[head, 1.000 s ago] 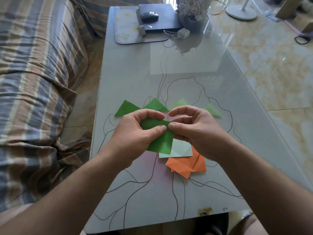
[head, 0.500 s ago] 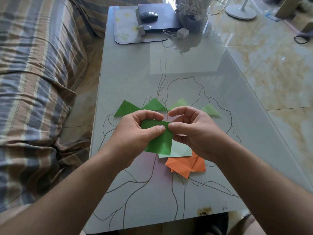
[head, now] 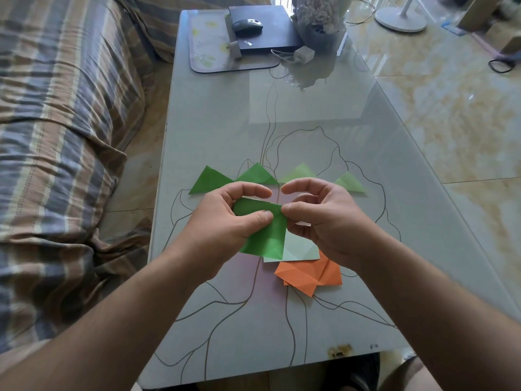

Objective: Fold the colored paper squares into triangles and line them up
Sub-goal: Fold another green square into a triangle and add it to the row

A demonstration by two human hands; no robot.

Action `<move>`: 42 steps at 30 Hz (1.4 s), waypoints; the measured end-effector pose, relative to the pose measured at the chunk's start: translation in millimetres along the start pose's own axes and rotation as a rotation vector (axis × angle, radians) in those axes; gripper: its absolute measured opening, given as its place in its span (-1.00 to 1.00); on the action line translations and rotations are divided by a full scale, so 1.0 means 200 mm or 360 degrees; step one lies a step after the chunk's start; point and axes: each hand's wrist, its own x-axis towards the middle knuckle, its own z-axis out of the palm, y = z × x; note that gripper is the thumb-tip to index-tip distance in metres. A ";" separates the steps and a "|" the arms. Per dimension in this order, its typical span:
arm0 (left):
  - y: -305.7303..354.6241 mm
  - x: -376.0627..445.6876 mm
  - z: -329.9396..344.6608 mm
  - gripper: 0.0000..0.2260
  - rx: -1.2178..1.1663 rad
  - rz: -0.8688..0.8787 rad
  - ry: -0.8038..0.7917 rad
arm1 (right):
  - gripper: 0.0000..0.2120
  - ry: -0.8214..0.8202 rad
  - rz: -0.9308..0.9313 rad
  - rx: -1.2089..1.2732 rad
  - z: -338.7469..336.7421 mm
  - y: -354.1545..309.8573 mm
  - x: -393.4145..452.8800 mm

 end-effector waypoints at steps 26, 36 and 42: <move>-0.03 0.01 0.00 -0.52 0.0197 -0.0027 -0.0043 | -0.60 -0.0047 0.0042 -0.0066 0.05 0.02 -0.03; -0.02 0.00 0.00 -0.48 0.0242 0.0065 -0.0052 | -0.52 -0.0048 0.0050 0.0005 0.04 0.01 -0.02; -0.03 0.01 0.00 -0.49 0.0171 0.0081 -0.0005 | -0.46 -0.0063 0.0034 0.0029 0.03 0.00 -0.02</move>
